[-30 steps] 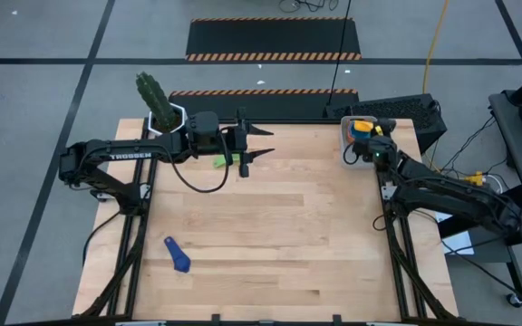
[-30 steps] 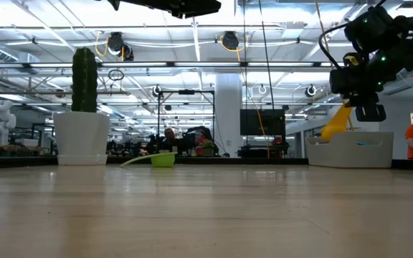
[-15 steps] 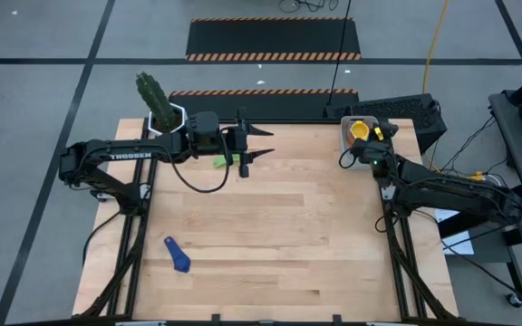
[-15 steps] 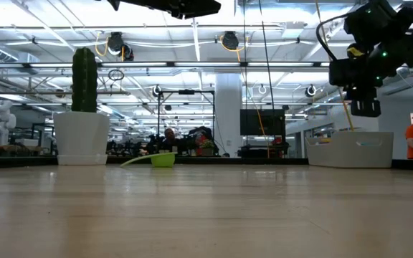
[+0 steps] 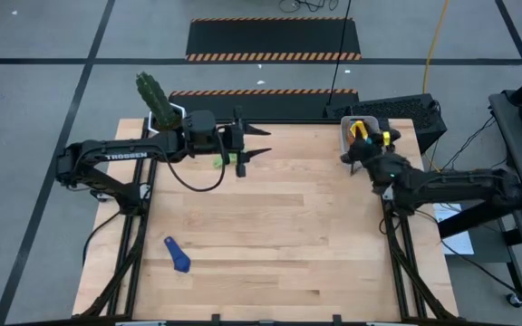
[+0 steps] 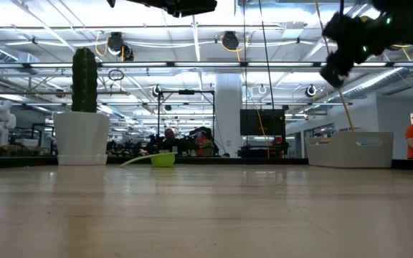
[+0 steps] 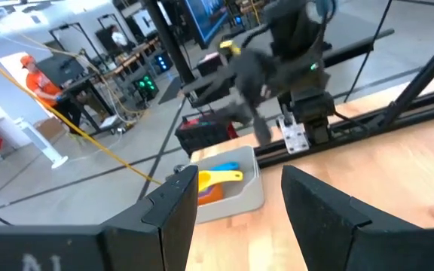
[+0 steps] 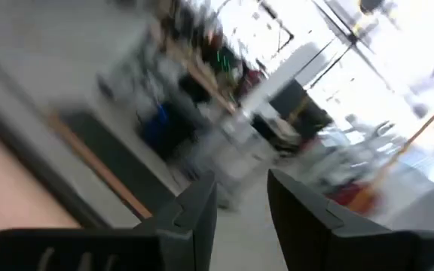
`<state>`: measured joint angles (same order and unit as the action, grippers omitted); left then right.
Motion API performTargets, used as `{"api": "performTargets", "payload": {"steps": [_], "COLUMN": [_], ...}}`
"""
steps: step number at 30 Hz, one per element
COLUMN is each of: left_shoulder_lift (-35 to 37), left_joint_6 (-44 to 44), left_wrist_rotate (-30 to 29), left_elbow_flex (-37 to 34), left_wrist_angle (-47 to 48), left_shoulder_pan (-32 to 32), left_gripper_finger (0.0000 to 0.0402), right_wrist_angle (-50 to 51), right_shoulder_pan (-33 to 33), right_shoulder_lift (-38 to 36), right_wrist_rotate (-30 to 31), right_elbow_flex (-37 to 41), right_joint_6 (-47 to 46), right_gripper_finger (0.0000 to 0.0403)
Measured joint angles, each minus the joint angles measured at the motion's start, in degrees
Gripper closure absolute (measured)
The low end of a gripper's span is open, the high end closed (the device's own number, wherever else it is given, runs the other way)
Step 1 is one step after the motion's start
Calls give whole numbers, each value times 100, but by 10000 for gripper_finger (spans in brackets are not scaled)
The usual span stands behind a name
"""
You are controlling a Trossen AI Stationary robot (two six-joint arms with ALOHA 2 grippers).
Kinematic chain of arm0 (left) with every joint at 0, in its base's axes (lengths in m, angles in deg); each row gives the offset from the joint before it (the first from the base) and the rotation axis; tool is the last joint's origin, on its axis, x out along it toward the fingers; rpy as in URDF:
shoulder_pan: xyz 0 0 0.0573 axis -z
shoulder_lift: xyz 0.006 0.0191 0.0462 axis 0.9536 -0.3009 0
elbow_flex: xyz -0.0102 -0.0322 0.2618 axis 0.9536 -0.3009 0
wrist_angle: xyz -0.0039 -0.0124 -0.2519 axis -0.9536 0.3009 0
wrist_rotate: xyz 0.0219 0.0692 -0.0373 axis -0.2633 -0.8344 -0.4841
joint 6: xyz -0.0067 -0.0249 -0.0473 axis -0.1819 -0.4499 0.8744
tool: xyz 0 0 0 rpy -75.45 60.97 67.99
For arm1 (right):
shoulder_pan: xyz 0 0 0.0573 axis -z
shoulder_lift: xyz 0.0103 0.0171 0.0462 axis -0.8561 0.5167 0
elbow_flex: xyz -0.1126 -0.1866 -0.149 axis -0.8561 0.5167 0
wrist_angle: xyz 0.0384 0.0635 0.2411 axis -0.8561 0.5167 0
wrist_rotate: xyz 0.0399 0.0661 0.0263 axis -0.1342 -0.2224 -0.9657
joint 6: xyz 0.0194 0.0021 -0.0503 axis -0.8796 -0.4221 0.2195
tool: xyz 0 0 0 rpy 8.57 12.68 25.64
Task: Nest measuring cups in basket
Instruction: Stack the yellow measuring cup on top of the light blue measuring cup in the gray bin
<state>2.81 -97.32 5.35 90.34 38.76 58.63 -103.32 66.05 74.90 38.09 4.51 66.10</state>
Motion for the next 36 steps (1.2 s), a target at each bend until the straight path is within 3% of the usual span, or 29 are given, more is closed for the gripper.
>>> {"api": "performTargets", "payload": {"steps": [3,5,9,11,15,17,21,27,33,36], "left_shoulder_lift": [7,7,7,7,7,7,127,280,374,381], "left_joint_6": [5,49,82,73,67,124,193,196,271,339], "left_wrist_rotate": [2,0,0,2,2,2,4,11,-11,-11], "left_elbow_flex": [0,0,0,0,0,0,-1,-4,-4,-4], "left_wrist_angle": [-44,-40,-53,-55,-110,-83,157,753,1207,1251], "left_shoulder_pan": [-39,-60,-69,-69,-69,-68,-30,5,-38,-43], "left_gripper_finger": [206,206,206,206,206,206,206,206,206,206], "right_wrist_angle": [-1051,-970,505,1526,2590,2992,4644,7636,8397,8520], "right_shoulder_pan": [-446,-646,-813,-754,-268,-84,388,1128,1731,1858], "right_shoulder_lift": [272,529,1262,1636,2245,2537,2873,3020,2803,2705], "right_wrist_rotate": [9,13,40,-339,-2560,-3082,-3233,-4047,-4027,-4114], "right_elbow_flex": [-31,-265,-1167,-1681,-2474,-2771,-3477,-4357,-4401,-4244], "right_joint_6": [-910,-1461,-2312,-2989,-4645,-4920,-5557,-6520,-6554,-7109], "right_gripper_finger": [289,289,289,289,289,289,289,289,289,289]}}
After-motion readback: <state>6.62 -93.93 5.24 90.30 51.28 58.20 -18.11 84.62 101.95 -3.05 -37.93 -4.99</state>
